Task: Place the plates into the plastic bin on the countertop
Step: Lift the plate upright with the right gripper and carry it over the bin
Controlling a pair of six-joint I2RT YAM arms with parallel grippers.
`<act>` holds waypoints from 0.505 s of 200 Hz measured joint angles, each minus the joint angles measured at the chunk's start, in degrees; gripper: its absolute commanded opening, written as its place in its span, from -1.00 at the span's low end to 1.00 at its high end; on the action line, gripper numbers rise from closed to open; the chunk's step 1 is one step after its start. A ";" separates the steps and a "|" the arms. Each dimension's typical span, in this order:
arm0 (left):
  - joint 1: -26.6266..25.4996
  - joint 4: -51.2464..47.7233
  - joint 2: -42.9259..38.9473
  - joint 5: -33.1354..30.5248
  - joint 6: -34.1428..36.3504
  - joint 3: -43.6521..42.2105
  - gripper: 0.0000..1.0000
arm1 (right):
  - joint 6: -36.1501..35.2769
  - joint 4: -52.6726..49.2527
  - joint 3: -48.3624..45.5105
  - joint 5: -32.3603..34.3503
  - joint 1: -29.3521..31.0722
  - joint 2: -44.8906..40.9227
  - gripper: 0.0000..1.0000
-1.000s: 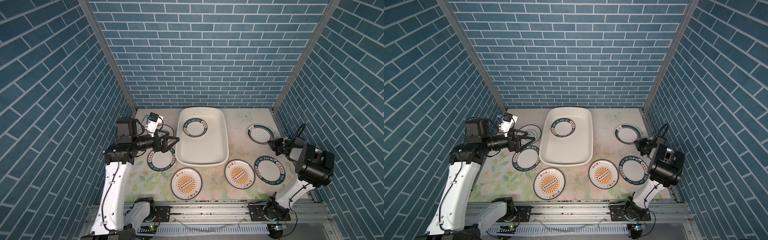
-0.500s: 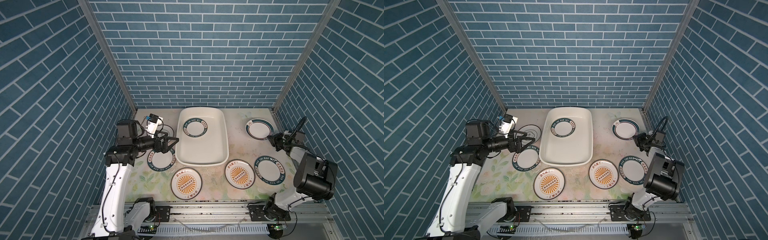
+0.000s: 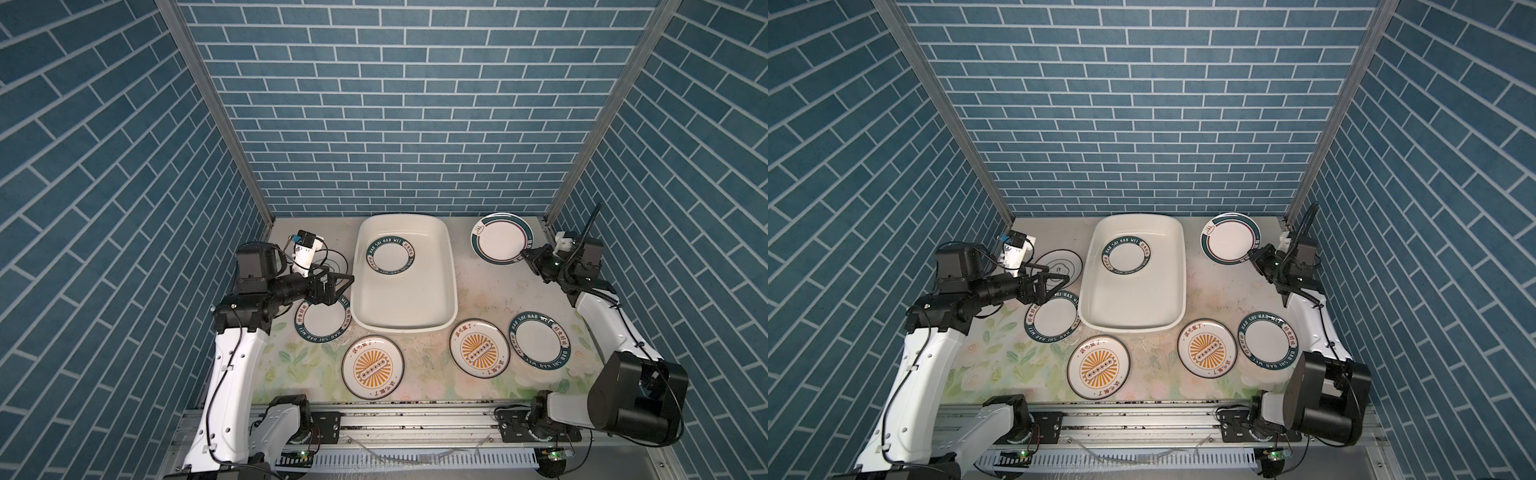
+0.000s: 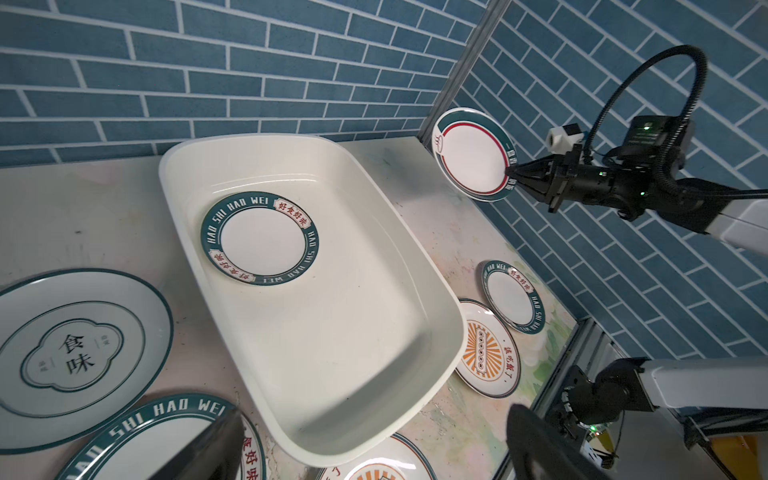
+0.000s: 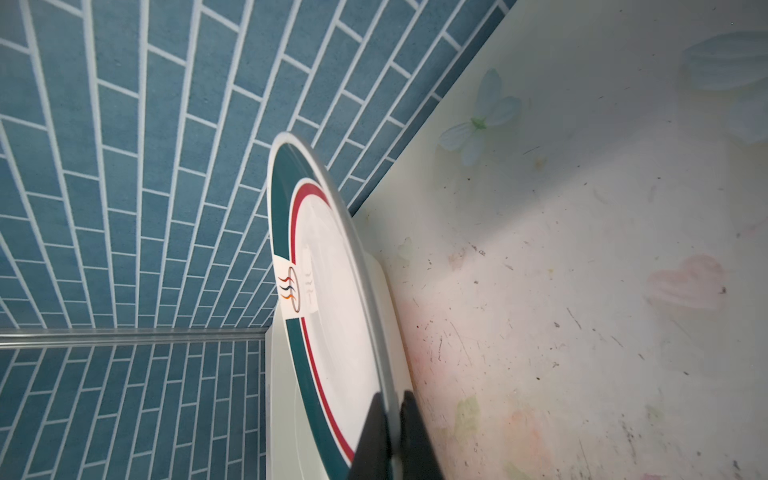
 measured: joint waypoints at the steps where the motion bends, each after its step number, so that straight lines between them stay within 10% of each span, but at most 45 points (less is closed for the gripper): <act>1: 0.00 0.04 -0.02 -0.20 0.00 0.00 0.99 | -0.02 -0.15 0.07 0.09 0.22 -0.11 -0.99; 101: 0.55 1.46 -0.20 -3.37 -1.11 0.02 0.99 | -0.46 -5.40 7.19 7.30 15.67 -0.81 -0.99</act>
